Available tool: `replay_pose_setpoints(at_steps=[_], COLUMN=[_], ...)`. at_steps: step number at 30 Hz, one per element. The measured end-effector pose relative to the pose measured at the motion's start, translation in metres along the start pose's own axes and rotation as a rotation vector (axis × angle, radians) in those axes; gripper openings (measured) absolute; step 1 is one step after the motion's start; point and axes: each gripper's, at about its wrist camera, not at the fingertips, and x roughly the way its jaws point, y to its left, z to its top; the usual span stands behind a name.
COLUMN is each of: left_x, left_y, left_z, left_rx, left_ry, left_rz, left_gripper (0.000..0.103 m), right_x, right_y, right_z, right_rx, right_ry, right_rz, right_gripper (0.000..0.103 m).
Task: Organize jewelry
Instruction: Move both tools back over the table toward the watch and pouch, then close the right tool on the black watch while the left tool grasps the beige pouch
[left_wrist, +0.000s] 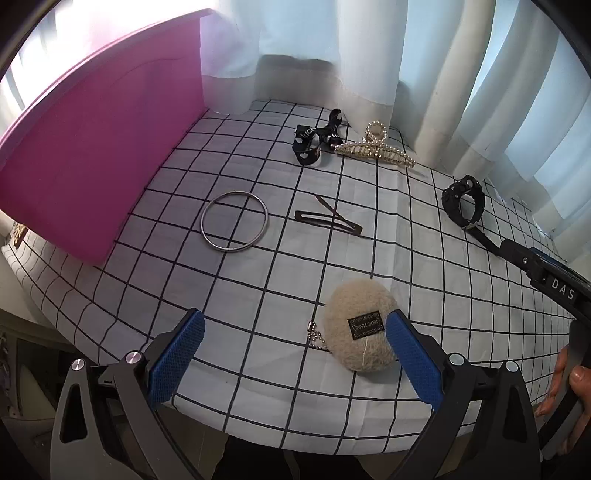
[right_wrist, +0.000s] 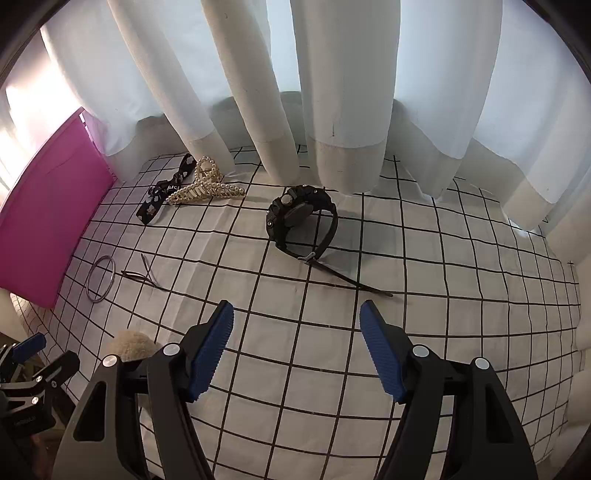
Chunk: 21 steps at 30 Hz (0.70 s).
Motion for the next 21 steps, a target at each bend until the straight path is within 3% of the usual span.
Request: replay_pose_setpoints(at_steps=[21], left_x=[0.046], left_y=[-0.046], left_z=[-0.032], left_rx=[-0.092], left_ry=[-0.031], left_rz=[0.035], left_gripper=[0.097], right_x=[0.069], right_y=[-0.011], right_z=[0.019], right_rx=[-0.181], right_ry=[0.001], right_rz=[0.071], right_gripper=[0.068])
